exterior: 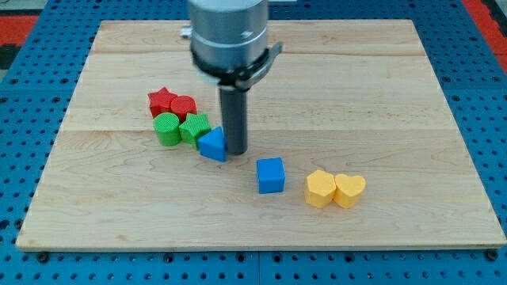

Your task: Push the blue triangle below the green circle

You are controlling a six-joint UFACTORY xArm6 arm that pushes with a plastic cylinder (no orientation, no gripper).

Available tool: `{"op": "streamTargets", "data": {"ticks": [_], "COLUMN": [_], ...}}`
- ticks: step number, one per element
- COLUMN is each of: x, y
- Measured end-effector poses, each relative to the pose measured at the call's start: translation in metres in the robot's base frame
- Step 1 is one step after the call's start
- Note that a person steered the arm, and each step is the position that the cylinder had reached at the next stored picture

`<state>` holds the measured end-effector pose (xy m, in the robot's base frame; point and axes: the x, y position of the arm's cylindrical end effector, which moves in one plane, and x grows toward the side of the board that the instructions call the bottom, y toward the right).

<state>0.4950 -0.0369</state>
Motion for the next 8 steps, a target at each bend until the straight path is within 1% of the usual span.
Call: {"op": "streamTargets", "data": {"ticks": [1, 2, 3, 4, 5, 6, 7, 8], "x": [0.021, 0.022, 0.004, -0.027, -0.015, 0.018, 0.029, -0.011], "y": [-0.001, -0.006, 0.037, 0.035, 0.012, -0.003, -0.015, 0.019]}}
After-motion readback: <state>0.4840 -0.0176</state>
